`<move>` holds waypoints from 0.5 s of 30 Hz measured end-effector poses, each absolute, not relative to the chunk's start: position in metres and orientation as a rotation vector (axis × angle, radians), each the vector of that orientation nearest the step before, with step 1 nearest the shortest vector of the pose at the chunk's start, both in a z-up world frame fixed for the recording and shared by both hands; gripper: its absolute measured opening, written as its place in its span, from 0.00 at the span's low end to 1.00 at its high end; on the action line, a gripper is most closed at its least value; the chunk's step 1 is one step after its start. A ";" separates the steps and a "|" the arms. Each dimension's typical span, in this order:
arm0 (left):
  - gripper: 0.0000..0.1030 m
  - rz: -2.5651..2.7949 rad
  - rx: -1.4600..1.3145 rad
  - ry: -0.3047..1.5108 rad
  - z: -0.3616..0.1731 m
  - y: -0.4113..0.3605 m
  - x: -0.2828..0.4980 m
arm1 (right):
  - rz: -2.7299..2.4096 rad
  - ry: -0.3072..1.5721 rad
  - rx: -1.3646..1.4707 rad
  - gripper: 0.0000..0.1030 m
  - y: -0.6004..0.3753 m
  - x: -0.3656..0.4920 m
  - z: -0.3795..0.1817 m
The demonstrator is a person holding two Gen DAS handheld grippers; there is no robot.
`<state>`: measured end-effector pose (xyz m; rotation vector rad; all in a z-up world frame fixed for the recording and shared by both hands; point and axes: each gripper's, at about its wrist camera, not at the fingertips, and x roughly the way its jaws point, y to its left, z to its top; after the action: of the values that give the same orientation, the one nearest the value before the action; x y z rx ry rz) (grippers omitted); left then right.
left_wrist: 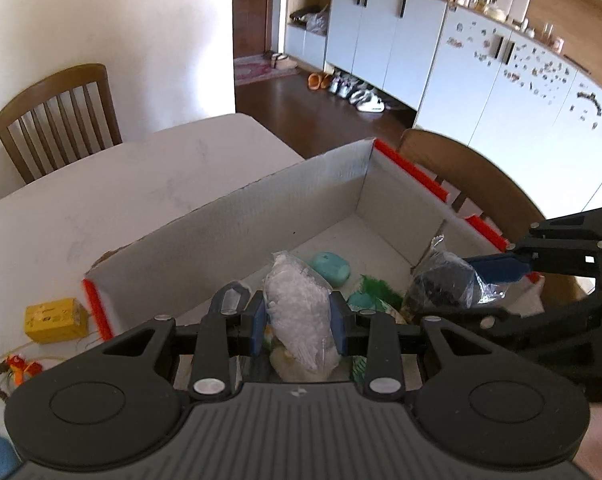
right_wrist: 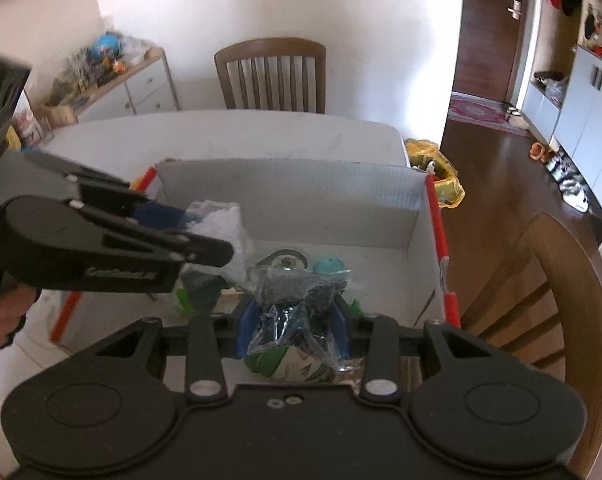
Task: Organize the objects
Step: 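Carry the white plastic bag and black bag over the red shoebox, then open both tools to drop the white and black bags into the box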
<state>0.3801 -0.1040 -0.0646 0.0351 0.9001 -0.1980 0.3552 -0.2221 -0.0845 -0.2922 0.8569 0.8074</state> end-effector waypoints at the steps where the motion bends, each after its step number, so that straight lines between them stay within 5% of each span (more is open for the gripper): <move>1: 0.31 -0.197 0.041 0.902 -0.067 -0.106 0.383 | 0.812 0.857 -0.302 0.37 -0.221 0.356 -0.087; 15: 0.31 -0.174 0.078 1.013 -0.105 -0.124 0.417 | 0.818 0.883 -0.384 0.38 -0.217 0.365 -0.110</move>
<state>0.4168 -0.1238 -0.1052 0.0779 1.0128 -0.1736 0.3650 -0.2171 -0.1104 -0.3838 0.8830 0.8181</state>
